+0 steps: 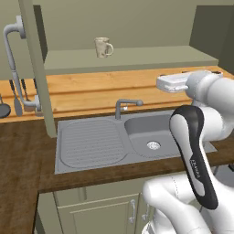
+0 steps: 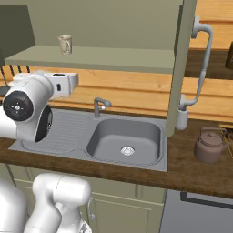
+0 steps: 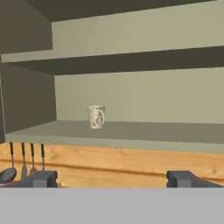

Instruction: Pick the kettle from the counter and place it on the tray. Then pick the mug from the cabinet and place it on the tray. Then close the cabinet doors.

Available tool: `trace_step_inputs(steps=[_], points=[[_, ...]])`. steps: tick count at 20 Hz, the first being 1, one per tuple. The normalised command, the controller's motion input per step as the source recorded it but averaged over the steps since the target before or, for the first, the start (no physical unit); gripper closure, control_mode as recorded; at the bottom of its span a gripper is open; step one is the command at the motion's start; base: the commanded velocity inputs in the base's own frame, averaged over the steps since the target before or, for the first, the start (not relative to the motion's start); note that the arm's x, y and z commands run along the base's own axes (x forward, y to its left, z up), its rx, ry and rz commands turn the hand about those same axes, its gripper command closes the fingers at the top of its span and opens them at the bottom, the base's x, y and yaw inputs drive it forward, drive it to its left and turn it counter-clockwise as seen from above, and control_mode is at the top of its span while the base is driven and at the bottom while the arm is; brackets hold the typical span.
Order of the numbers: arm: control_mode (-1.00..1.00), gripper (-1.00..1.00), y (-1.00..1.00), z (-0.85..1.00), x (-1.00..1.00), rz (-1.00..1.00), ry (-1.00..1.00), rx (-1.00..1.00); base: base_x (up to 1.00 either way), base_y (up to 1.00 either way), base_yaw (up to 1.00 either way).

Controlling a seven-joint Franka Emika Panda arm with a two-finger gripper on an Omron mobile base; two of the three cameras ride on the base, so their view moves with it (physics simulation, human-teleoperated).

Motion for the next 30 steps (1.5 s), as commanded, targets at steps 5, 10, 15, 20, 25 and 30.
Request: trace_step_inputs(steps=[5, 10, 15, 20, 25, 30], points=[[-1.00, -1.00, 0.00, 0.51, 0.00, 0.00, -0.13, 0.00, 0.00, 0.00, 0.00], [-1.00, -1.00, 0.00, 0.03, 0.00, 0.00, 0.00, 0.00, 0.00, 0.00, 0.00], [-1.00, -1.00, 0.00, 0.05, 0.05, 0.00, 0.00, 0.00, 0.00, 0.00, 0.00], [-1.00, -1.00, 0.00, 0.05, 0.12, 0.01, 0.00, 0.00, 0.00, 0.00, 0.00], [-1.00, -1.00, 0.05, 0.04, 0.17, 0.04, 0.00, 0.00, 0.00, 0.00, 0.00], [-1.00, -1.00, 0.11, -0.02, 0.14, 0.05, 0.02, -0.03, 0.00, 0.00, 0.00]])
